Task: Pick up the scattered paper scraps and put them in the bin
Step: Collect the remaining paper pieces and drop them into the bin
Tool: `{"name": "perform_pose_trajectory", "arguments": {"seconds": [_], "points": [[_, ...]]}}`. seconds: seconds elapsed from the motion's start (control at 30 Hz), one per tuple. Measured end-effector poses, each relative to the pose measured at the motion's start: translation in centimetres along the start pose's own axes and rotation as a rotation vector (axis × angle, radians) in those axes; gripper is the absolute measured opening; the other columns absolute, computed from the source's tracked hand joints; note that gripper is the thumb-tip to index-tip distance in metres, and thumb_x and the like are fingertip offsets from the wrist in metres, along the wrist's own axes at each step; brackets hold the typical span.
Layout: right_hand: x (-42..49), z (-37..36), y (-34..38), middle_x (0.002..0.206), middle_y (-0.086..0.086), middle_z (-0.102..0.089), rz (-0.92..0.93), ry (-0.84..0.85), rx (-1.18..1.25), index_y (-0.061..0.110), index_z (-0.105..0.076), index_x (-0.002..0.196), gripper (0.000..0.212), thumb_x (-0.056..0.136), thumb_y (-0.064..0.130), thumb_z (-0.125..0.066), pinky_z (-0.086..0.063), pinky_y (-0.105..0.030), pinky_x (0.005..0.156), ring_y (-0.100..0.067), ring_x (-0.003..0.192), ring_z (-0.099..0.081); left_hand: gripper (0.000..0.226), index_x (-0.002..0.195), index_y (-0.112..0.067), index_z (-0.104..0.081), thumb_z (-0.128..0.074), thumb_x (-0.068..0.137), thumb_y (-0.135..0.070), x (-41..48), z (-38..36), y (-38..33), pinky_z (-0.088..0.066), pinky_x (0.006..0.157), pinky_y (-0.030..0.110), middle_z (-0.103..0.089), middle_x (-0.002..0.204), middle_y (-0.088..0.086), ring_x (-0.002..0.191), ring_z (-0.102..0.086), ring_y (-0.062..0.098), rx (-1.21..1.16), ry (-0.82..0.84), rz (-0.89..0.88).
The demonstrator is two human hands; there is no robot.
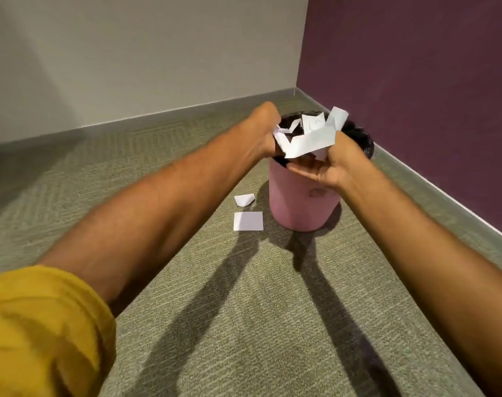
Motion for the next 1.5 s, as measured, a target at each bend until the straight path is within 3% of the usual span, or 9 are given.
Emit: {"name": "perform_pose_trajectory", "arguments": {"seconds": [0.13, 0.3, 0.5, 0.63, 0.8, 0.9, 1.17, 1.33, 1.5], "points": [[0.8, 1.6, 1.4, 0.124, -0.021, -0.070, -0.079, -0.066, 0.161, 0.009, -0.064, 0.130, 0.033, 0.112, 0.034, -0.052, -0.065, -0.064, 0.070, -0.045, 0.110, -0.070, 0.033, 0.133, -0.005, -0.048, -0.035, 0.104, -0.014, 1.2, -1.5, -0.8, -0.057, 0.077, 0.053, -0.055, 0.099, 0.018, 0.074, -0.054, 0.032, -0.070, -0.002, 0.012], [1.6, 2.5, 2.5, 0.126, -0.016, -0.066, -0.089, -0.125, 0.151, 0.009, -0.063, 0.130, 0.025, 0.109, 0.020, -0.055, -0.066, -0.059, 0.062, -0.044, 0.115, -0.065, 0.043, 0.123, 0.005, -0.050, -0.048, 0.105, -0.035, 2.0, -2.8, -0.5, -0.054, 0.093, 0.065, -0.061, 0.119, 0.025, 0.111, -0.063, 0.046, -0.269, 0.201, 0.108], [2.2, 2.7, 2.4, 0.145, -0.017, -0.055, -0.097, -0.102, 0.142, 0.007, -0.059, 0.141, 0.034, 0.107, 0.013, -0.059, -0.064, -0.064, 0.074, -0.046, 0.126, -0.061, 0.072, 0.166, -0.018, -0.021, -0.054, 0.105, -0.036, 2.4, -2.6, -0.1, -0.034, 0.112, 0.079, -0.016, 0.171, 0.022, 0.156, -0.019, 0.050, -0.266, 0.134, 0.014], [2.3, 2.6, 2.6, 0.163, -0.019, -0.031, -0.055, -0.118, 0.141, 0.004, -0.045, 0.154, 0.051, 0.106, 0.011, -0.060, -0.064, -0.063, 0.081, -0.059, 0.139, -0.046, 0.070, 0.165, -0.015, -0.023, -0.053, 0.106, -0.037, 3.6, -1.9, 0.4, -0.042, 0.109, 0.075, -0.023, 0.167, 0.024, 0.155, -0.025, 0.047, -0.211, 0.138, -0.002], [1.3, 2.4, 3.1, 0.162, -0.029, -0.027, -0.060, -0.072, 0.124, -0.002, -0.050, 0.102, 0.011, 0.104, 0.003, -0.060, -0.066, -0.058, 0.081, -0.063, 0.143, -0.039, 0.056, 0.160, -0.016, -0.036, -0.046, 0.109, -0.036, 5.2, 1.0, 0.6, -0.060, 0.095, 0.059, -0.050, 0.150, 0.024, 0.130, -0.060, 0.040, -0.170, 0.091, -0.093], [1.1, 2.5, 3.2, 0.158, -0.032, -0.032, -0.036, -0.070, 0.130, -0.004, -0.051, 0.112, 0.015, 0.102, 0.000, -0.061, -0.067, -0.057, 0.077, -0.055, 0.143, -0.043, 0.053, 0.158, -0.016, -0.038, -0.045, 0.109, -0.036, 5.9, 3.6, 1.2, -0.063, 0.091, 0.054, -0.056, 0.143, 0.021, 0.121, -0.066, 0.036, -0.174, 0.045, -0.111], [-1.2, 0.5, 1.5, 0.094, -0.016, -0.069, 0.010, 0.110, 0.097, -0.001, -0.067, 0.107, 0.009, 0.104, 0.004, -0.060, -0.066, -0.032, 0.071, -0.025, 0.076, -0.078, 0.026, 0.125, -0.016, -0.059, -0.046, 0.109, -0.032, 8.4, 12.1, 4.8, -0.065, 0.089, 0.046, -0.066, 0.123, 0.011, 0.108, -0.071, 0.029, 0.019, -0.108, -0.094], [-2.6, -2.5, -1.9, 0.089, -0.011, -0.069, -0.004, 0.266, -0.058, 0.001, -0.069, 0.113, 0.012, 0.104, 0.007, -0.061, -0.064, -0.027, 0.066, -0.018, 0.072, -0.074, 0.025, 0.123, -0.013, -0.064, -0.054, 0.107, -0.029, 10.2, 17.0, 8.2, -0.063, 0.062, 0.034, -0.063, 0.107, 0.009, 0.083, -0.068, 0.023, 0.163, -0.160, -0.038], [-1.9, -4.1, -6.5, 0.087, -0.011, -0.071, -0.072, 0.336, -0.158, -0.001, -0.067, 0.120, 0.018, 0.106, 0.006, -0.060, -0.064, -0.026, 0.063, -0.018, 0.069, -0.074, 0.041, 0.123, -0.020, -0.063, -0.064, 0.100, -0.053, 11.8, 20.5, 12.3, -0.059, 0.078, 0.040, -0.065, 0.107, 0.003, 0.090, -0.065, 0.020, 0.343, -0.079, 0.035]]}}
Point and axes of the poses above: each hand's wrist, its own x-axis towards the middle knuckle, its own z-axis out of the back of the hand, y = z × x, the point moved 3 cm from there along x, towards the middle knuckle
